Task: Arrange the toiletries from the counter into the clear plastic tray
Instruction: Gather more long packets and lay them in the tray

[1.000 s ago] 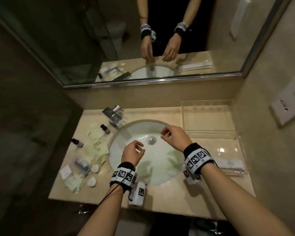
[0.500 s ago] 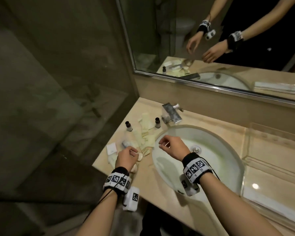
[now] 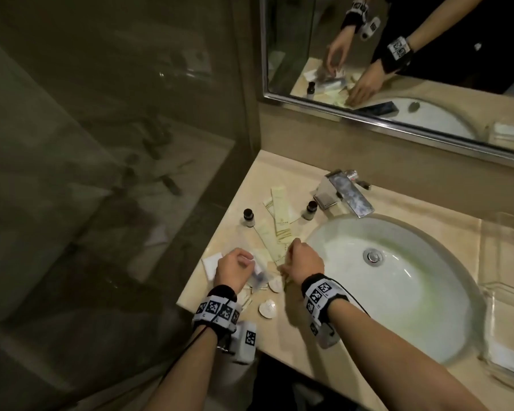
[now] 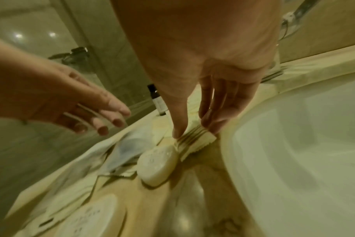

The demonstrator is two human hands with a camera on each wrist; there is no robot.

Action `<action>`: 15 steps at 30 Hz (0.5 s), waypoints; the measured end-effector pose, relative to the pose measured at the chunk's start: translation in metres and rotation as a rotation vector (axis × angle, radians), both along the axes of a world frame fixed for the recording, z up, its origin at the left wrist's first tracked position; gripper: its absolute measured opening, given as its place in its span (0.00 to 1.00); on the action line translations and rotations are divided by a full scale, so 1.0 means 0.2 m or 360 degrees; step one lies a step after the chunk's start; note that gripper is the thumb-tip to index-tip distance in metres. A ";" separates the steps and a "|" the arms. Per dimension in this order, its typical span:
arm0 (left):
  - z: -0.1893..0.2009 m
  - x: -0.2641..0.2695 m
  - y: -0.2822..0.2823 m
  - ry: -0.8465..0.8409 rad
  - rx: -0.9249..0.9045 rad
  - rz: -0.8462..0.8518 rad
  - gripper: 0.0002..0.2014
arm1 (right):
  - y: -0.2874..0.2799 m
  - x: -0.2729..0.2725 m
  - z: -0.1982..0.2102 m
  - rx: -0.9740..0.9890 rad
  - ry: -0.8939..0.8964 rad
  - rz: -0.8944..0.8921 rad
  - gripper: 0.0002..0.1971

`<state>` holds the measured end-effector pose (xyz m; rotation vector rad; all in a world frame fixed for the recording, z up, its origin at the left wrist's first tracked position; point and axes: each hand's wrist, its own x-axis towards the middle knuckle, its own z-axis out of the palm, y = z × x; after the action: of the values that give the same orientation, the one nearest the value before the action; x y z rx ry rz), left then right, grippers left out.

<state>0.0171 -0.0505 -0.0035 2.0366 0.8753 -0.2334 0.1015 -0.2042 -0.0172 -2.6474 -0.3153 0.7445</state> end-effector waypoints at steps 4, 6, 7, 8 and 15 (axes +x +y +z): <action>-0.01 0.05 0.05 -0.0033 -0.0044 -0.0020 0.05 | 0.06 -0.01 -0.01 -0.0110 0.0005 -0.0025 0.19; 0.00 0.09 0.06 -0.0042 -0.0107 -0.0020 0.06 | 0.07 0.03 0.01 -0.0056 0.0130 -0.0143 0.10; 0.01 0.11 0.05 -0.0038 -0.0140 -0.0028 0.06 | 0.06 0.06 0.02 0.0004 0.0203 -0.0200 0.08; 0.01 0.13 0.05 -0.0030 -0.0176 -0.0039 0.06 | 0.05 0.08 0.02 0.0072 0.0257 -0.0248 0.08; 0.09 0.28 -0.05 -0.0079 -0.0554 0.0038 0.13 | -0.05 0.18 0.11 0.0697 0.0562 -0.0610 0.09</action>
<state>0.0727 -0.0611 0.0142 1.7009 0.7687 -0.2987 0.1381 -0.2150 0.0056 -2.0346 0.1151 0.8741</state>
